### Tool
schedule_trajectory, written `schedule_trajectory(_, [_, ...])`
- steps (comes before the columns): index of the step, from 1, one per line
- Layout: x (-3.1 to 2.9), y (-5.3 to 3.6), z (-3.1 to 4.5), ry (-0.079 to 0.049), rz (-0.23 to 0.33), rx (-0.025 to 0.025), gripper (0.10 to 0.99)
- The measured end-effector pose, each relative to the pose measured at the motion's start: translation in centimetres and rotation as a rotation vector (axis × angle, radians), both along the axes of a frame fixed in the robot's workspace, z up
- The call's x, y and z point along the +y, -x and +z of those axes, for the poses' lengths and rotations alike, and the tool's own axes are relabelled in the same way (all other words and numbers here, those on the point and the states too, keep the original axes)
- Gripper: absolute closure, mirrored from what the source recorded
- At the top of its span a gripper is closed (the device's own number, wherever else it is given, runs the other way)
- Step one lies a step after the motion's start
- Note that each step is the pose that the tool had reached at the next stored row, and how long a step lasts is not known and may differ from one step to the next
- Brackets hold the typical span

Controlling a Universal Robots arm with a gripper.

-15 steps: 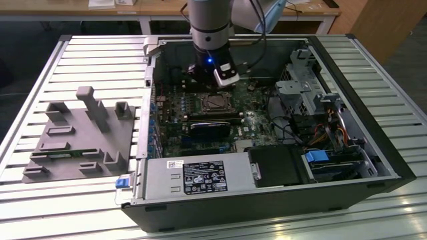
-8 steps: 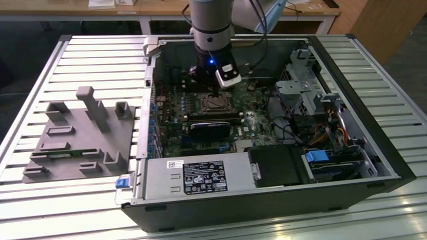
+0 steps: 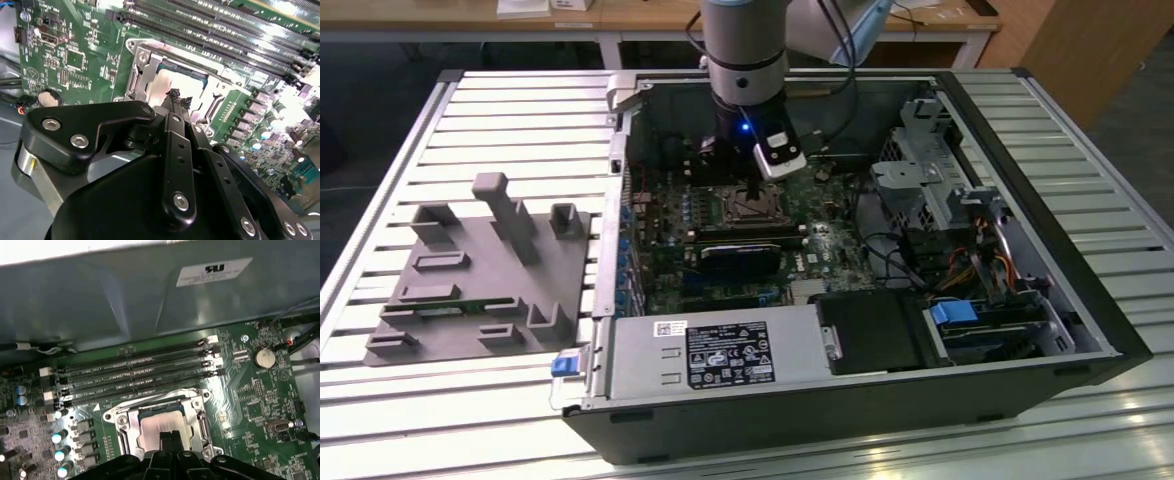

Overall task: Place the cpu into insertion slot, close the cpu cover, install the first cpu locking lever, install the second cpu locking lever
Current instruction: 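Install the first cpu locking lever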

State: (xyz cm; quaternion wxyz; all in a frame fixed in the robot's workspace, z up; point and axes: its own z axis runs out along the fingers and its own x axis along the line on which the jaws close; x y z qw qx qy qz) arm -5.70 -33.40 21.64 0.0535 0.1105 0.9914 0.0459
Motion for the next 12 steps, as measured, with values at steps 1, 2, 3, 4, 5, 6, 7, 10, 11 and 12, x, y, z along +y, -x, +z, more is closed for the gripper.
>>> schedule_trajectory(1, [0.00, 0.00, -0.01, 0.005, 0.000, 0.0000, 0.980])
schedule_trajectory(2, [0.00, 0.00, -0.01, 0.009, 0.000, -0.0001, 0.980])
schedule_trajectory(3, [-0.01, 0.00, -0.01, 0.010, 0.001, -0.0001, 0.980])
schedule_trajectory(4, [-0.01, 0.00, -0.01, 0.011, 0.002, -0.0001, 0.980])
schedule_trajectory(5, [-0.01, 0.00, 0.01, 0.011, 0.003, 0.0001, 0.980])
schedule_trajectory(6, [0.00, 0.00, 0.07, 0.012, 0.003, 0.0002, 0.980])
schedule_trajectory(7, [0.00, 0.00, 0.19, 0.011, 0.003, 0.0001, 0.980])
schedule_trajectory(10, [0.00, 0.00, 0.70, 0.011, 0.003, -0.0001, 0.980])
schedule_trajectory(11, [0.00, 0.00, 0.85, 0.011, 0.003, 0.0000, 0.980])
schedule_trajectory(12, [0.00, 0.00, 0.99, 0.011, 0.003, 0.0000, 0.980])
